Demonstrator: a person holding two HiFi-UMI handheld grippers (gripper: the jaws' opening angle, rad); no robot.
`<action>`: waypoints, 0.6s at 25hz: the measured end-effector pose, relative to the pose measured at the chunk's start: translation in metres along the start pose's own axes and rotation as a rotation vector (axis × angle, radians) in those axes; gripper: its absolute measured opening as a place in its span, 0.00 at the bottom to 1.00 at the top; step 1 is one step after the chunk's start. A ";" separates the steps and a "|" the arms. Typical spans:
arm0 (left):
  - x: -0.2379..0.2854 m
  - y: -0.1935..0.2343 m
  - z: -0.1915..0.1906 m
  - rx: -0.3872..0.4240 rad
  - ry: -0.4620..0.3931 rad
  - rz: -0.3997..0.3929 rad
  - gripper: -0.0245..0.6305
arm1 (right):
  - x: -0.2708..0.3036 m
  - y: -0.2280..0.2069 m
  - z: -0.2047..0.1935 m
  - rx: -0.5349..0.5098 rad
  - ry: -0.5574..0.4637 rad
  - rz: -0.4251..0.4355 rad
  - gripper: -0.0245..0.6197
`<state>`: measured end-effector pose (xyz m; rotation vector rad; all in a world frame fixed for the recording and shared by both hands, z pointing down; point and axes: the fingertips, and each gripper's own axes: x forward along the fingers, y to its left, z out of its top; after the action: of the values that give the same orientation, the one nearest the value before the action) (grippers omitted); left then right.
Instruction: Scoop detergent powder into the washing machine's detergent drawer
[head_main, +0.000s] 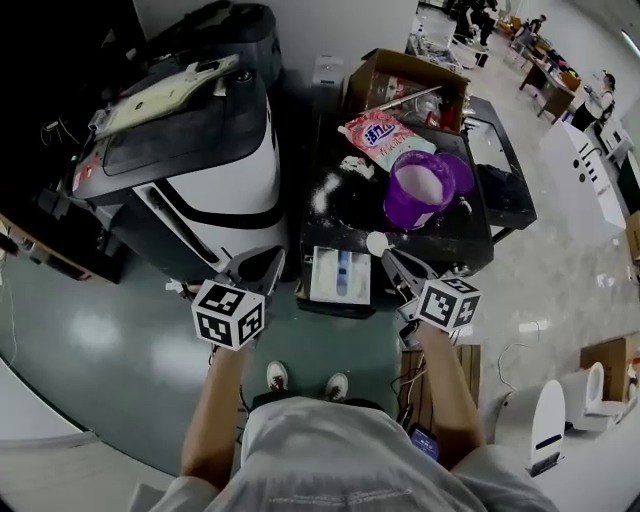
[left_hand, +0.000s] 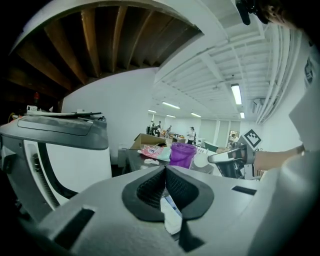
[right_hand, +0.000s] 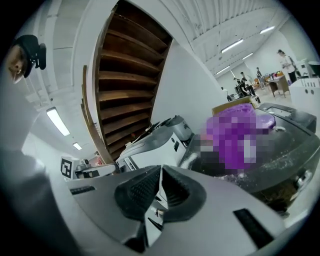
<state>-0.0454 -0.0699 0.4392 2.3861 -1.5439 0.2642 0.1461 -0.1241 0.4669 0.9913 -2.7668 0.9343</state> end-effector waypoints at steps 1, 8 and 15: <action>-0.003 0.003 -0.001 0.004 0.004 0.003 0.05 | 0.004 0.001 -0.005 -0.005 0.015 -0.002 0.06; -0.001 0.024 -0.014 0.035 0.045 -0.030 0.05 | 0.042 0.002 -0.037 -0.081 0.122 -0.041 0.06; 0.014 0.039 -0.037 0.062 0.079 -0.073 0.05 | 0.078 -0.011 -0.077 -0.159 0.244 -0.074 0.06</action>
<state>-0.0746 -0.0848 0.4834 2.4420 -1.4300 0.3909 0.0796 -0.1315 0.5544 0.8829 -2.5383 0.7547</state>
